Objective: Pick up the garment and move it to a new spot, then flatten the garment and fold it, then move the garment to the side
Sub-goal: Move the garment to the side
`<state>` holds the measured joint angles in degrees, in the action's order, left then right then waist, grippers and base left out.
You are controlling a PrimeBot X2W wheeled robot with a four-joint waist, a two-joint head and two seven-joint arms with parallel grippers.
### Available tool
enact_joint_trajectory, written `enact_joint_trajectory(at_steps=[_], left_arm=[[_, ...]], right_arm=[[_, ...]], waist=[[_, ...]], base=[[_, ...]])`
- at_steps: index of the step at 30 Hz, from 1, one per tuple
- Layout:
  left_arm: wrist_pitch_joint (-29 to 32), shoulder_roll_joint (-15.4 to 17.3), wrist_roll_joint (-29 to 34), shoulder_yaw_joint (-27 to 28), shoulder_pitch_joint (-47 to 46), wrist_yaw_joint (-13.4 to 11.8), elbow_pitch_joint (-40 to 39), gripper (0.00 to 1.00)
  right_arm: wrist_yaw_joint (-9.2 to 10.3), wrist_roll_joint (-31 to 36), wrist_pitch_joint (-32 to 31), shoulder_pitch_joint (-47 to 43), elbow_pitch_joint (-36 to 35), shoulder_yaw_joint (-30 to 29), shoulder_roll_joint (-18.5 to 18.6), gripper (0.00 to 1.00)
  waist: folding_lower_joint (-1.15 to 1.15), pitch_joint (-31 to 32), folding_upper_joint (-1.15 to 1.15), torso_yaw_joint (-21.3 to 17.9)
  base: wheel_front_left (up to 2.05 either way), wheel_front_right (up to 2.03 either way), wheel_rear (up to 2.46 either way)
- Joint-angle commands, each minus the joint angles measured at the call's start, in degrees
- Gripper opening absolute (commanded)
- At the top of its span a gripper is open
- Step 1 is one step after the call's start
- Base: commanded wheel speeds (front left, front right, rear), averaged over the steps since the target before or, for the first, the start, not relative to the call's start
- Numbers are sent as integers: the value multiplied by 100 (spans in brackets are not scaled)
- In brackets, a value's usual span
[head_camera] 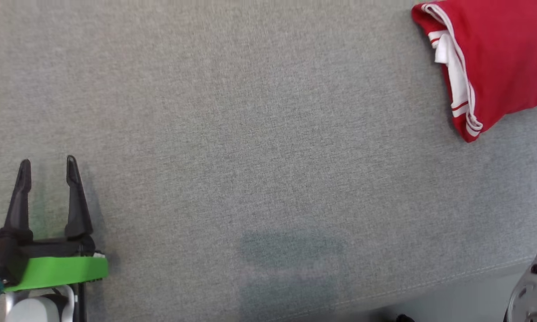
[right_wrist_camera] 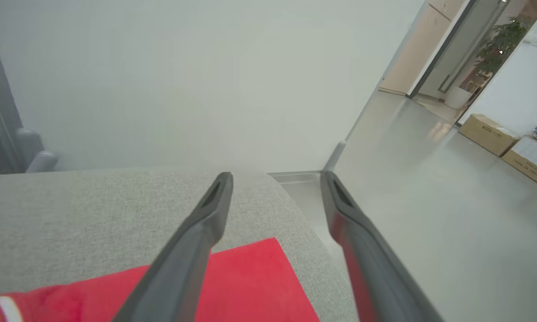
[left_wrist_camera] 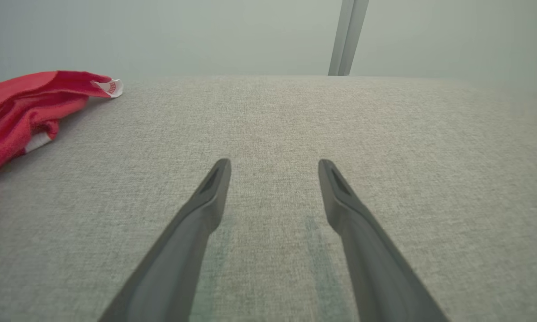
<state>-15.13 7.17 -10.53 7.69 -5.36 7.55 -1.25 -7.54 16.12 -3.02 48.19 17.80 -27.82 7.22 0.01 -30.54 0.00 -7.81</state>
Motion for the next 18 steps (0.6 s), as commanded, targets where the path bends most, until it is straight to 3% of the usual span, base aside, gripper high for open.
enact_joint_trajectory(at_steps=[1, 9, 18], left_arm=[[3, -79, 24, 22, 70, -15, 84, 100], [2, -383, 23, 43, 320, -40, 494, 100], [2, -416, 81, 95, 573, -97, 886, 100]], right_arm=[[10, -184, 238, -262, -165, 170, 17, 100], [10, -846, 1266, -2035, -1348, 817, -235, 100], [10, -1144, 1780, -3795, -1480, 1195, -423, 100]], waist=[[-1, 615, 0, 182], [-1, 1634, 0, 704], [-1, 2285, 0, 1028]], base=[[0, 0, 0], [0, 0, 0], [0, 0, 0]])
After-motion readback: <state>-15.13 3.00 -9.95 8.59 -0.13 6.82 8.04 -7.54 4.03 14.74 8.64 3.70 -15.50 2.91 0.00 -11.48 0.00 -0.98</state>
